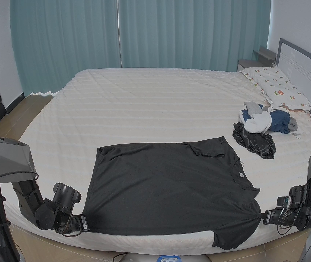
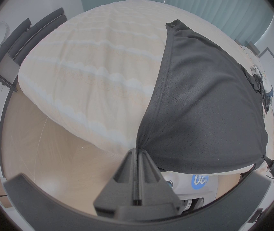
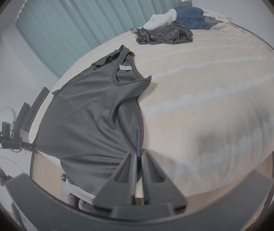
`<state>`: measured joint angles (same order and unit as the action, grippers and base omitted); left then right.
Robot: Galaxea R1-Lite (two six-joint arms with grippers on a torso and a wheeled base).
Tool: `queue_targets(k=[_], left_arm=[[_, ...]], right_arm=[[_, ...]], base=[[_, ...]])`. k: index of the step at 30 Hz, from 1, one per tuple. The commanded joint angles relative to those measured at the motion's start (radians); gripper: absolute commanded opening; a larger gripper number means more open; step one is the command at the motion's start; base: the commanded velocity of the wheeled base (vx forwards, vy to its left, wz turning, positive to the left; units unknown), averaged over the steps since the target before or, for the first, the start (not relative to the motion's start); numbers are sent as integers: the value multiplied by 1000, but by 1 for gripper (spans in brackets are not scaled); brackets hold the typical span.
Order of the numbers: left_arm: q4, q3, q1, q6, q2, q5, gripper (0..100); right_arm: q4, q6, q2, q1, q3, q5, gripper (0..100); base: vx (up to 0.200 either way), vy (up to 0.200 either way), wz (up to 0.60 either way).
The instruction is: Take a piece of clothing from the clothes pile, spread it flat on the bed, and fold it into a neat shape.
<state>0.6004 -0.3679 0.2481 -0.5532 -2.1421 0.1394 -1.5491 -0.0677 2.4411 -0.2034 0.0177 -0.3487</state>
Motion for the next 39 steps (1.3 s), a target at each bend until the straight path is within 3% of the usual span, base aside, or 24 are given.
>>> queue_targets(k=[1, 8, 14, 20, 23, 27, 32, 39], left_arm=[[1, -6, 0, -1, -5, 0, 100], [1, -19, -9, -10, 14, -1, 100], [-5, -37, -53, -14, 157, -63, 100], [-8, -75, -93, -74, 203, -130, 100], [-2, -89, -118, -99, 188, -172, 100], [-10, -103, -133, -102, 177, -211, 100], [-2, -103, -135, -108, 154, -262, 100], [1, -108, -145, -128, 133, -313, 100]], right_arm=[[-6, 0, 23, 6, -5, 1, 100], [-14, -21, -34, -5, 4, -12, 100], [-12, -238, -172, 9, 54, -15, 100], [-12, -386, -217, 64, 94, -10, 100], [-12, -489, -224, 124, 134, -1, 100], [-11, -561, -215, 188, 183, 13, 100], [6, -716, -159, 334, 314, 83, 100], [212, -756, -89, 426, 561, 155, 100]], base=[[0, 0, 0], [0, 0, 0], [0, 0, 0], [100, 0, 0], [200, 0, 0], [150, 0, 0], [0, 0, 0], [0, 0, 0]])
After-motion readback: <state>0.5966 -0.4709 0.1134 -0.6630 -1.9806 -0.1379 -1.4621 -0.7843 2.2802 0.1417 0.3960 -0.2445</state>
